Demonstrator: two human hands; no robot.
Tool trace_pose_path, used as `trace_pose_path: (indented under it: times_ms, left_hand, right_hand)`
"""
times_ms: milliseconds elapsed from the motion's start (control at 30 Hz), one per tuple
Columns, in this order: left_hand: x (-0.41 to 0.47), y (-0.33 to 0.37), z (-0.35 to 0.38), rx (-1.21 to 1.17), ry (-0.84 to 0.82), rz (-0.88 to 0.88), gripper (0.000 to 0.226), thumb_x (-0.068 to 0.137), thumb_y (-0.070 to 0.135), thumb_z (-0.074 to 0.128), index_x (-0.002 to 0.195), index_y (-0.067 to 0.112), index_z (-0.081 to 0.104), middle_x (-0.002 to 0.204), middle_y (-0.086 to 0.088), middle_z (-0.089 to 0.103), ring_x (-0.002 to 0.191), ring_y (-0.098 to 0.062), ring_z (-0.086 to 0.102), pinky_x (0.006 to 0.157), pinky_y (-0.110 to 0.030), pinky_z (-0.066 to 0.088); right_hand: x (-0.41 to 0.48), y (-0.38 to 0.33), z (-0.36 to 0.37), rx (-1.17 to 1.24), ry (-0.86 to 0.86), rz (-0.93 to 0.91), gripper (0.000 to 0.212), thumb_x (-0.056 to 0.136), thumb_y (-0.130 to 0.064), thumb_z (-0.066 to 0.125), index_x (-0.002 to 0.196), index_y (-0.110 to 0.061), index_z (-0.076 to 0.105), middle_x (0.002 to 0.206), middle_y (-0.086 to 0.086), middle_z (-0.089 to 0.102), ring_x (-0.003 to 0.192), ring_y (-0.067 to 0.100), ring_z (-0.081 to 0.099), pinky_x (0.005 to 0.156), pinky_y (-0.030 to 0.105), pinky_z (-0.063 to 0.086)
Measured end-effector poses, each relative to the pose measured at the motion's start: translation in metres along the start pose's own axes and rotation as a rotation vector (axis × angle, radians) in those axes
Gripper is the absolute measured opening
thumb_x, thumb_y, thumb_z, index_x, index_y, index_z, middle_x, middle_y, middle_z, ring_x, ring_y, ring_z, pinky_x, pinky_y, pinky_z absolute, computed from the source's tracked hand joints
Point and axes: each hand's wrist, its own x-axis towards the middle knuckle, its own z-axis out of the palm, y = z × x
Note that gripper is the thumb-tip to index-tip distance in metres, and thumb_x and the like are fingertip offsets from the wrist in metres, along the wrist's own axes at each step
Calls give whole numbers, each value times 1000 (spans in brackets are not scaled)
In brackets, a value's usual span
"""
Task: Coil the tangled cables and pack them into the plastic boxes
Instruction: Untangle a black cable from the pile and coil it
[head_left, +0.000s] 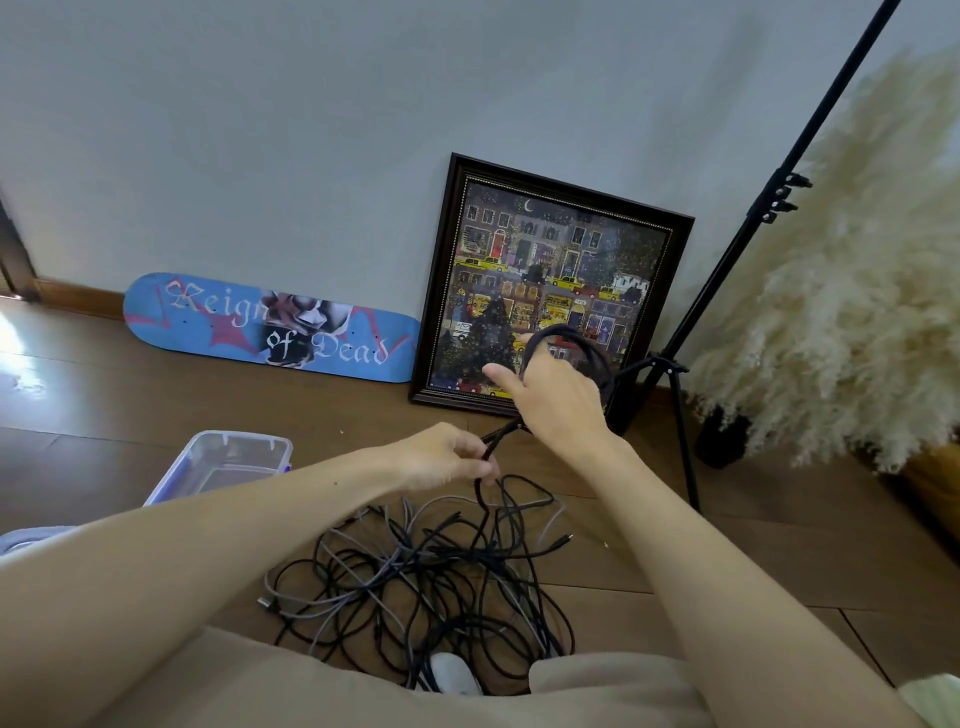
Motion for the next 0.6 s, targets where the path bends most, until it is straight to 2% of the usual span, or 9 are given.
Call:
trace_pose_path:
  times_ms: [33,100,167,200,267,333,400,500,600]
  left_hand:
    - [1,2,0,47,102,27,15,95,17,53,93,12,67,92,2,66,89,-5,58,82,-18,37]
    - [0,13,-7,128,407,148,16,97,17,50,90,14,64,80,4,64,72,1,55,72,-16,38]
    - [-4,31,-23,224,647,380,14,95,14,52,98,11,65,79,8,60,69,3,51,70,-14,40]
    - [-6,39,-32,243,711,483,13,93,13,56,99,8,66,79,11,59,71,3,51,70,-12,40]
    - [-11,48,-43,155,797,533,10,89,12,62,95,5,68,75,12,60,70,2,54,65,-10,39]
    - [-14,49,-49,47,787,466,8,87,13,65,89,8,71,74,5,65,67,-1,56,60,-13,40]
    - [-14,45,-54,-65,703,392,3,84,13,68,84,13,71,70,6,65,60,2,55,52,-9,38]
    - [-17,42,-59,-197,605,331,7,81,10,71,88,8,70,69,3,64,53,6,55,49,-6,37]
    - [-18,40,-56,-301,539,281,8,83,13,70,87,6,68,63,5,61,46,5,49,48,-6,35]
  right_hand:
    - [-1,4,0,30,16,28,58,96,-58,37,121,-7,46,70,0,56,66,24,56,59,34,41]
    - [0,11,1,123,13,102,52,97,-59,32,96,-10,52,70,0,57,65,22,56,63,34,40]
    - [1,10,0,319,-63,182,62,96,-64,24,72,-12,47,55,-2,45,48,17,45,57,31,36]
    - [2,6,-3,465,-132,224,70,93,-69,19,71,-9,48,49,-3,38,40,14,37,53,28,33]
    - [3,-3,-10,733,-335,267,89,83,-80,8,87,-4,55,48,-2,26,36,12,21,43,23,20]
    - [2,-6,-15,830,-574,233,103,75,-87,5,103,-2,58,48,-3,22,38,11,15,40,21,15]
    - [-2,-4,-19,864,-811,186,101,74,-86,16,108,-2,59,44,-5,22,35,8,15,37,19,14]
    - [-7,-3,-24,871,-1064,97,69,86,-65,39,108,-3,61,38,-9,22,30,3,16,34,17,11]
    - [-7,-3,-29,1024,-1192,68,46,89,-46,47,98,-4,65,34,-10,25,26,0,18,33,16,11]
